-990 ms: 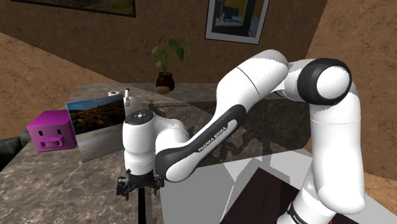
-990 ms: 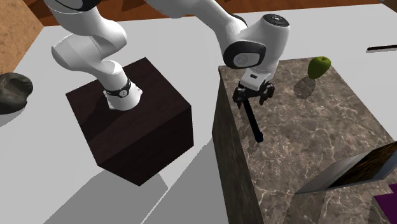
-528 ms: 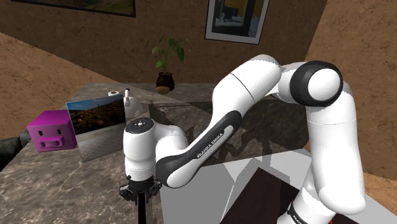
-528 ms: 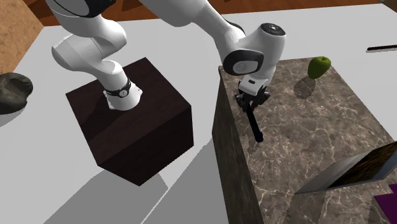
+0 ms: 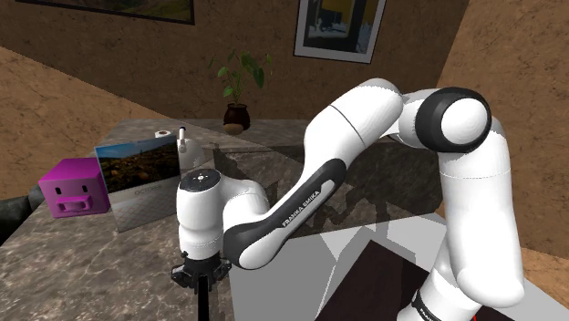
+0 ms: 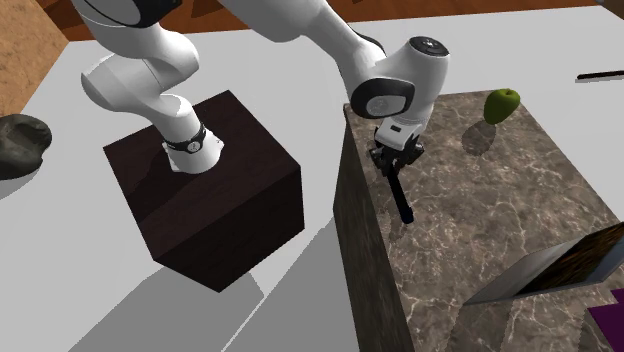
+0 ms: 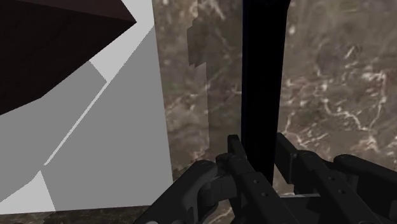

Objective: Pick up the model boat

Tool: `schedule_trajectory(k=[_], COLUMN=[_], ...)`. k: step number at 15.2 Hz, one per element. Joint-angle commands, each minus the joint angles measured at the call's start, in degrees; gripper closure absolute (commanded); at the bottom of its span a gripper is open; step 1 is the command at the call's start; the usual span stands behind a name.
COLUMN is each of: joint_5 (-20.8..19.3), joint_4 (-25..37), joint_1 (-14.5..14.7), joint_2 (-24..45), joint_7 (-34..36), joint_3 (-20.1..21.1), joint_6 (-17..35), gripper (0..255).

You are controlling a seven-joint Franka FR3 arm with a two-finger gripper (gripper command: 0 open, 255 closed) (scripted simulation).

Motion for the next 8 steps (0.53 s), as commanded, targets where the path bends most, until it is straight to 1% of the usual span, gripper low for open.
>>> schedule_trajectory(k=[1,8], joint_5=[0.52,3.88], joint_4=[0.05,0.99], joint_1=[-0.24,-1.69], joint_2=[-0.59,-4.15], joint_7=[-0.35,-2.75], joint_3=[0.34,2.29], joint_6=[-0.53,-4.33], gripper=[255,255])
